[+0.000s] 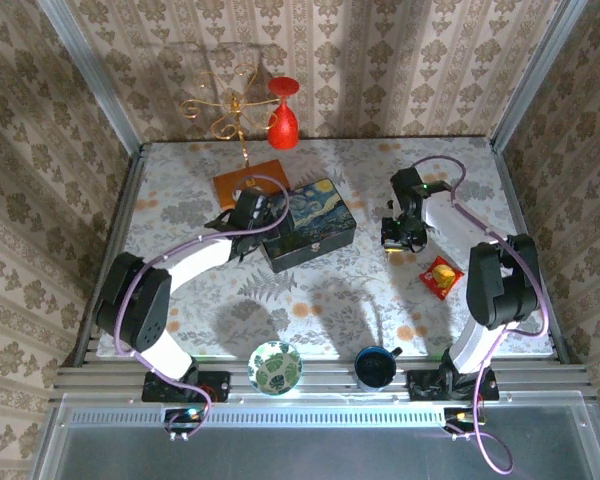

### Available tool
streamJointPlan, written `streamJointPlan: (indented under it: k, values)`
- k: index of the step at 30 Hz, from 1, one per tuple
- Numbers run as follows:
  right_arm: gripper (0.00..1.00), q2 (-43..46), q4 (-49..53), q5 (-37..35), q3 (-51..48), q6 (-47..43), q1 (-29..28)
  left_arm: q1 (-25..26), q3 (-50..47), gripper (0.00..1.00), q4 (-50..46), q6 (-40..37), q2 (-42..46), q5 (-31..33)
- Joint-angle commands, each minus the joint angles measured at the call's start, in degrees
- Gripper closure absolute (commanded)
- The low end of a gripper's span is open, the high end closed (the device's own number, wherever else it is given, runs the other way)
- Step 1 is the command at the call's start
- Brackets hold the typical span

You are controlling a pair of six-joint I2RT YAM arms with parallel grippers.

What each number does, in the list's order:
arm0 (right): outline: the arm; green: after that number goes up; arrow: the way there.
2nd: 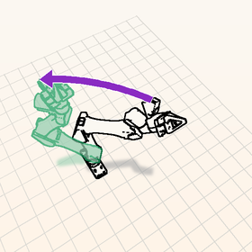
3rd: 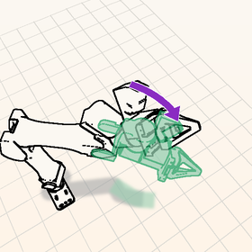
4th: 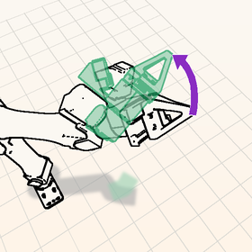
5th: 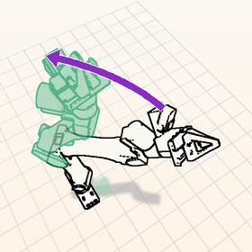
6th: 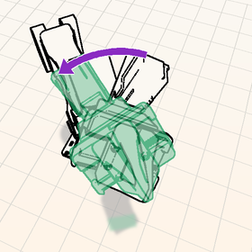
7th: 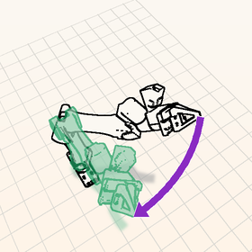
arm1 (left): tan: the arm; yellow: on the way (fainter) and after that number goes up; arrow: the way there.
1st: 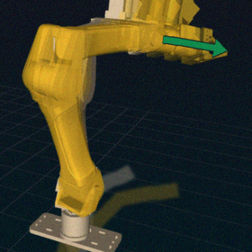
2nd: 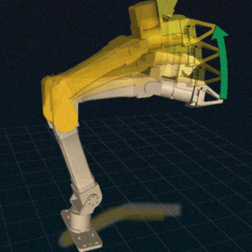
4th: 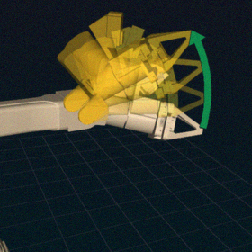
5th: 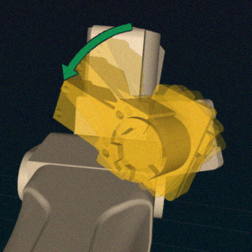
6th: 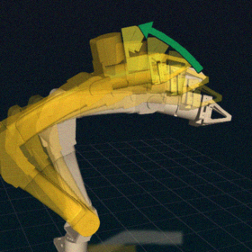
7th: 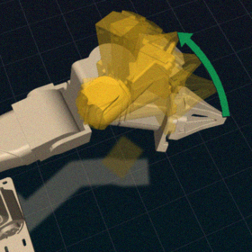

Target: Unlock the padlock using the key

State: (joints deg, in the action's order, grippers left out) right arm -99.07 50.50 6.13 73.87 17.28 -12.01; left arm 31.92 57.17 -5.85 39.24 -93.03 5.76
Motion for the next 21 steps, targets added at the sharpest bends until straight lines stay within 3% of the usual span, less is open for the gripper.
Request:
streamJointPlan:
  k: [1,11,21]
  values:
    - [1.0,-0.8,6.4,-6.5,3.2,-1.0,-0.6,-1.0,3.2,0.0,1.4,-1.8,-2.2,-2.2]
    - [1.0,-7.0,11.8,-15.0,9.0,-1.9,-1.9,-1.8,12.8,0.0,-1.0,-7.6,-10.0,-2.4]
    - [1.0,-13.6,9.7,-12.5,12.0,-1.9,-1.9,-1.8,11.5,0.0,-2.7,-7.6,-6.6,0.7]
